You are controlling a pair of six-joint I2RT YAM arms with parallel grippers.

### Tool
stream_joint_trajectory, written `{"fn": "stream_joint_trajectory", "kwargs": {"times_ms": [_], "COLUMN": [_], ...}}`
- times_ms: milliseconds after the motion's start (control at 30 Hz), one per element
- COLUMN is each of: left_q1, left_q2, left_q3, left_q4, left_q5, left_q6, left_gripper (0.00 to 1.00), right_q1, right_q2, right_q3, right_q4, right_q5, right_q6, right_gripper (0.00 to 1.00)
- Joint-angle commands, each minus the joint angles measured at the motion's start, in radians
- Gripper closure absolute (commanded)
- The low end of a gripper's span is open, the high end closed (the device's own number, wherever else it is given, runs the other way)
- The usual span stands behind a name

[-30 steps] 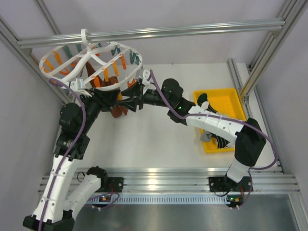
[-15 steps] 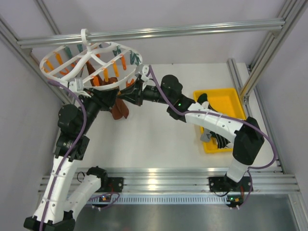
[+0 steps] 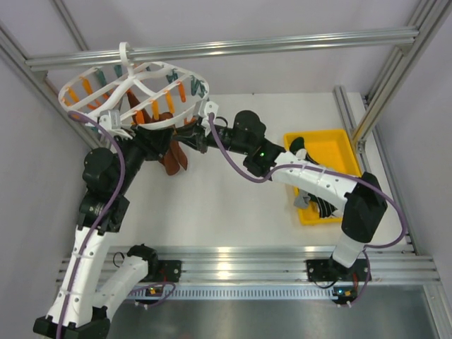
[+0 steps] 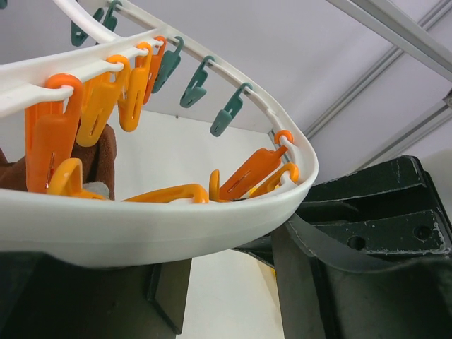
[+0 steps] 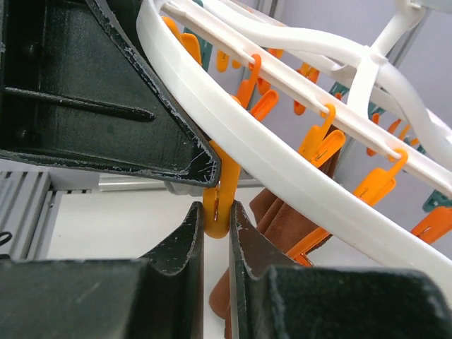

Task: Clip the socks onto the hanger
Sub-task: Open the clamp at the hanger.

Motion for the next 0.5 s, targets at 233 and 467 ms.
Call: {"fn": "stream_joint_trajectory", "kwargs": {"times_ms": [233, 467], "left_q1": [0.004, 0.004], "left_q2": [0.092, 0.035], "left_q3": [0.035, -0.053], "left_q4": [0.136, 0.226], "left_q5": [0.019, 0.042], "left_q6": [0.025, 0.066], "left_gripper": [0.45, 0.42], "right_q1": [0.054, 0.055], "right_q2": [0.000, 0.007], "right_q3": [0.063, 0.069], "right_q4": [-0.101, -0.122], "right_q5": [-0.045, -0.051], "right_q6": [-0.096, -0.088], "right_gripper": [1.00, 1.00]}}
